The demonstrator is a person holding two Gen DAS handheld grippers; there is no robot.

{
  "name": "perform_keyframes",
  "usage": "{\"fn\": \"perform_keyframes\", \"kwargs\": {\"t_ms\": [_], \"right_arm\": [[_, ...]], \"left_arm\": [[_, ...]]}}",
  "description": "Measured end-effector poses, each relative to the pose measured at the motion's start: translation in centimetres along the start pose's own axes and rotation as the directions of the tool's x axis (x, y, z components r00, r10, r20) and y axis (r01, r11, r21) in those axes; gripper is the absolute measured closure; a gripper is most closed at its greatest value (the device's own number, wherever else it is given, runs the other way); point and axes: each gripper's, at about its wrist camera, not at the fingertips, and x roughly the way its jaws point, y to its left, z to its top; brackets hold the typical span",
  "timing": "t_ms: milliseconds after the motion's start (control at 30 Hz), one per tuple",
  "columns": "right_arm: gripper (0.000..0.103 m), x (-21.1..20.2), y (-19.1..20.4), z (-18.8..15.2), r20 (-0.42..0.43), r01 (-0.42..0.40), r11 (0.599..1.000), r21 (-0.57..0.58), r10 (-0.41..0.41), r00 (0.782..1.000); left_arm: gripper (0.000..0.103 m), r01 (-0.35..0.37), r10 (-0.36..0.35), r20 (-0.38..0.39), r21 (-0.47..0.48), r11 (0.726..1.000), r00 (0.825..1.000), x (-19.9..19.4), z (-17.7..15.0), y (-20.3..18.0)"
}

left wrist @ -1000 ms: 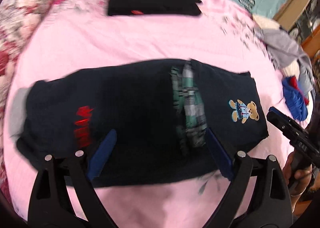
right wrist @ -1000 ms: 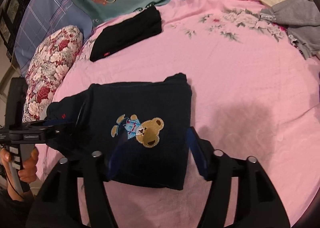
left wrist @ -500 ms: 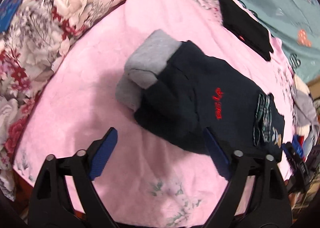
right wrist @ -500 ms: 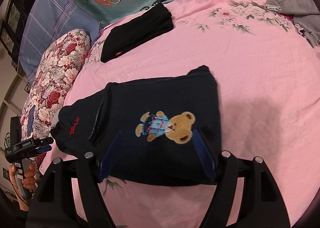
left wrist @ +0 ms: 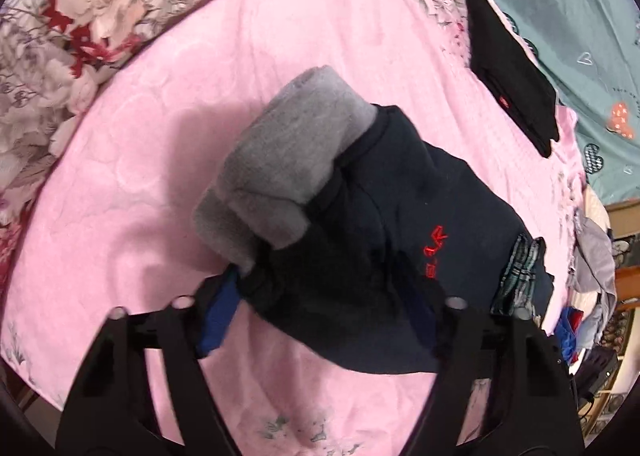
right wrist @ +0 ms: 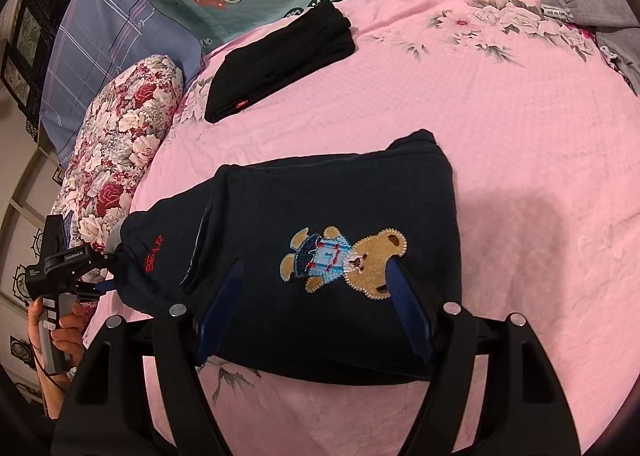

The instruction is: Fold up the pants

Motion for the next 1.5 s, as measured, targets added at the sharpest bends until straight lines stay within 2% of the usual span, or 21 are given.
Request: {"fn": "perform_keyframes", "kwargs": {"t_ms": [133, 233, 267, 333, 367, 500, 600, 700, 800, 867, 933, 967, 1000, 1033, 1067, 1167, 1300, 1400, 1500], "right_arm": [[0.03, -0.1, -0.2, 0.0, 0.001, -0.012, 1.0, -0.004, 0.012, 1.0], [0.03, -0.2, -0.6, -0.2, 0.006, -0.014, 1.0, 0.001, 0.014, 1.0], [0.03, -0.2, -0.7, -0.2, 0.007, -0.014, 1.0, 0.005, 0.014, 1.0], [0.03, -0.3, -1.0, -0.2, 0.01, -0.022, 1.0, 0.014, 0.021, 1.0], [0.03, -0.4, -1.0, -0.3, 0.012, -0.023, 1.0, 0.015, 0.023, 1.0], [0.03, -0.8, -1.0, -0.5, 0.024, -0.025, 1.0, 0.01, 0.025, 0.999], [0.03, -1.2, -1.2, -0.7, 0.034, -0.031, 0.999, 0.015, 0.031, 0.999], [0.03, -1.6, -1.5, -0.6, 0.042, -0.032, 0.999, 0.019, 0.032, 0.999], [0.03, -2.1, -1.7, -0.7, 0.057, -0.038, 0.999, 0.021, 0.037, 0.998], [0.03, -2.3, -1.9, -0.9, 0.064, -0.049, 0.998, 0.033, 0.047, 0.997], [0.03, -2.4, -2.2, -1.0, 0.066, -0.056, 0.997, 0.045, 0.053, 0.996], [0.03, -2.5, -2.4, -1.0, 0.065, -0.053, 0.997, 0.049, 0.05, 0.997], [0.03, -2.6, -2.5, -1.1, 0.064, -0.049, 0.997, 0.052, 0.046, 0.997], [0.03, -2.7, -2.5, -1.1, 0.064, -0.047, 0.997, 0.053, 0.044, 0.997], [0.03, -2.9, -2.6, -1.1, 0.064, -0.045, 0.998, 0.053, 0.042, 0.997], [0.03, -3.3, -2.8, -1.1, 0.067, -0.036, 0.998, 0.053, 0.032, 0.997], [0.029, -3.3, -2.9, -0.6, 0.056, -0.041, 0.998, 0.056, 0.038, 0.998], [0.029, -2.6, -2.6, 0.3, 0.039, -0.092, 0.993, 0.068, 0.089, 0.995], [0.029, -1.5, -1.6, 1.2, 0.017, -0.169, 0.982, 0.086, 0.168, 0.986]], "left_arm": [[0.038, 0.041, -0.042, -0.024, -0.048, 0.998, 0.999, -0.2, 0.0, 1.0], [0.04, 0.038, -0.039, -0.015, -0.067, 0.997, 0.999, -0.1, 0.3, 1.1], [0.044, 0.031, -0.031, -0.011, -0.065, 0.997, 0.999, 0.0, 0.3, 1.0], [0.057, -0.007, 0.007, 0.009, -0.042, 0.999, 1.0, 0.3, 0.6, 0.5], [0.067, 0.0, 0.0, 0.009, -0.033, 0.999, 1.0, 0.4, 0.6, 0.4], [0.078, 0.015, -0.015, 0.027, -0.009, 1.0, 1.0, 0.2, 0.2, -0.1], [0.08, 0.007, -0.014, 0.086, 0.078, 0.997, 0.996, -2.2, -0.7, -2.2], [0.08, 0.032, -0.075, 0.168, 0.247, 0.969, 0.983, -5.9, -2.4, -6.7], [0.078, 0.083, -0.181, 0.19, 0.433, 0.897, 0.965, -7.8, -4.7, -12.0], [0.077, 0.106, -0.219, 0.158, 0.523, 0.846, 0.963, -7.3, -6.0, -15.5], [0.074, 0.135, -0.232, 0.095, 0.584, 0.8, 0.968, -5.6, -7.1, -18.6], [0.065, 0.151, -0.232, 0.058, 0.604, 0.783, 0.971, -4.4, -7.5, -19.8], [0.052, 0.169, -0.229, 0.018, 0.617, 0.769, 0.973, -3.1, -7.9, -20.8], [0.044, 0.207, -0.23, -0.045, 0.623, 0.754, 0.972, -1.4, -8.2, -21.7], [0.032, 0.242, -0.231, -0.1, 0.619, 0.747, 0.968, 0.0, -8.4, -22.2], [0.028, 0.325, -0.239, -0.221, 0.577, 0.749, 0.945, 2.4, -8.8, -22.7], [0.016, 0.367, -0.291, -0.224, 0.557, 0.745, 0.93, 0.3, -8.3, -21.8], [0.008, 0.395, -0.36, -0.175, 0.54, 0.743, 0.916, -2.8, -6.9, -20.1], [0.006, 0.408, -0.418, -0.091, 0.475, 0.78, 0.904, -4.7, -4.7, -17.2]]}}
